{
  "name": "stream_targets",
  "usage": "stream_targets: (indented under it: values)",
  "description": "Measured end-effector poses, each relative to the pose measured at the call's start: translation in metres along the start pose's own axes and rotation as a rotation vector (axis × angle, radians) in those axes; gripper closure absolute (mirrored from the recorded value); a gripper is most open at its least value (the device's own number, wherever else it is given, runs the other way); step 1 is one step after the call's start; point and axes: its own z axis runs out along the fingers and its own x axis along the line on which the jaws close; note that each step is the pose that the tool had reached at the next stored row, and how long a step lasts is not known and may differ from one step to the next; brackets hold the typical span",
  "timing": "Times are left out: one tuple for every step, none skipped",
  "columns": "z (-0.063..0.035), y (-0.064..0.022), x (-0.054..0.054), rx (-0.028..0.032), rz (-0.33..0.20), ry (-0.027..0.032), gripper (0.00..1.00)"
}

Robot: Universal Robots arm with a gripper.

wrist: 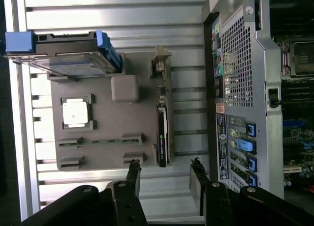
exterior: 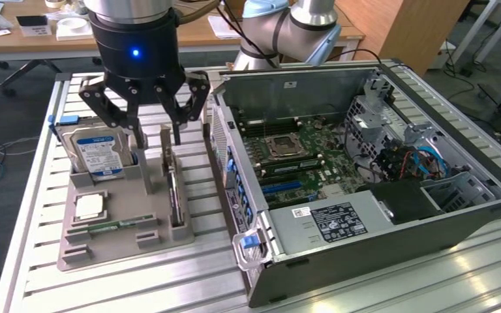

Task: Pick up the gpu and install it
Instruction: 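Pick up the gpu and move the gpu toward the slot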

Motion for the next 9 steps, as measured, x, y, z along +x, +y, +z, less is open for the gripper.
stream_targets:
  values:
    - [0.0005, 0.0, 0.0, 0.0, 0.0, 0.0, 0.47]
    - [0.0007, 0.0, 0.0, 0.0001, 0.0, 0.0, 0.47]
    - [0.0006, 0.0, 0.0, 0.0002, 0.0, 0.0001, 0.47]
    - [0.0007, 0.0, 0.0, 0.0002, 0.0, 0.0001, 0.47]
    - [0.0007, 0.0, 0.0, 0.0001, 0.0, 0.0001, 0.47]
    - [0.0007, 0.0, 0.0, 0.0001, 0.0, 0.0001, 0.47]
    - [0.0008, 0.0, 0.0, 0.0, 0.0, -0.0001, 0.47]
    - [0.0008, 0.0, 0.0, 0.0, 0.0, 0.0, 0.47]
    - [0.0008, 0.0, 0.0, 0.0, 0.0, 0.0001, 0.47]
